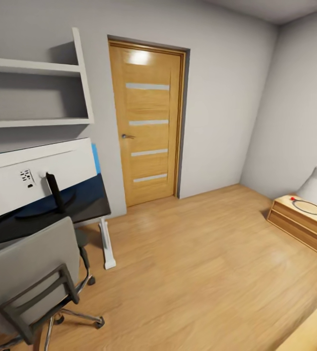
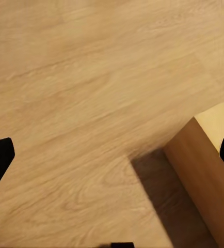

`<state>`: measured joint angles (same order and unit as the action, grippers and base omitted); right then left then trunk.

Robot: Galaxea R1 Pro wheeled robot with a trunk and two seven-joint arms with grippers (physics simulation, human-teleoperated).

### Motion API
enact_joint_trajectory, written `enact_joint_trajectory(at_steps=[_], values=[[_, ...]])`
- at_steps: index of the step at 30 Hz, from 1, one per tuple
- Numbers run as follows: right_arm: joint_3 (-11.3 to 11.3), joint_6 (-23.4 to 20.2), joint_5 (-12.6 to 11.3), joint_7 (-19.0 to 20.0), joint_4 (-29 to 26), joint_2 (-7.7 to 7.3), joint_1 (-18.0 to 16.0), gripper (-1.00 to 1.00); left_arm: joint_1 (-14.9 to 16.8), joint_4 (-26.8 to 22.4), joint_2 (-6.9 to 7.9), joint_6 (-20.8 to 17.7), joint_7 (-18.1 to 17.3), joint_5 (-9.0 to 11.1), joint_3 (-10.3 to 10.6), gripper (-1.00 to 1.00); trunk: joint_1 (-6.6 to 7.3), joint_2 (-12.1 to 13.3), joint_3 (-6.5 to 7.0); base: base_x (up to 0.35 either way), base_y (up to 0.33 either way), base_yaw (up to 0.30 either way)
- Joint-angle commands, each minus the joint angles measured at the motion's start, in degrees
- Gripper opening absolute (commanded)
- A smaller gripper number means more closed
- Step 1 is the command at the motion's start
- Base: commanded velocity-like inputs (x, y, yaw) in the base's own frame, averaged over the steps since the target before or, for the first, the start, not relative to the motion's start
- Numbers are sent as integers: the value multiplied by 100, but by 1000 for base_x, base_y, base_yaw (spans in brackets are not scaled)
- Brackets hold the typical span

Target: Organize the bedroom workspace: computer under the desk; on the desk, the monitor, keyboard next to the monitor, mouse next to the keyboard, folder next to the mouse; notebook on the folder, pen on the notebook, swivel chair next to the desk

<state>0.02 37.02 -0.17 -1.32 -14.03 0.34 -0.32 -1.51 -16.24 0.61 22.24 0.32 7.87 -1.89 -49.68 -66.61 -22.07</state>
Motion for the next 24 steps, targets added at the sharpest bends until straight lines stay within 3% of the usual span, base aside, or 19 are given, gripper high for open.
enact_joint_trajectory(at_steps=[1, 8, 24], values=[[1, 15, -1, -13, 3, 1, -3, 100, -5, -11, 0, 3, 3, 29, 4, 100, -4, -3, -5, 323, 0, -287], [3, 9, 6, -8, 6, 4, -3, 100, -6, -11, 0, -1, 3, 30, 4, 100, -4, -3, -5, 323, 0, -252], [5, -11, 8, 0, 8, -7, -3, 100, -6, -11, 0, 17, 3, 30, 3, 100, -4, -3, -5, 325, 0, -12]])
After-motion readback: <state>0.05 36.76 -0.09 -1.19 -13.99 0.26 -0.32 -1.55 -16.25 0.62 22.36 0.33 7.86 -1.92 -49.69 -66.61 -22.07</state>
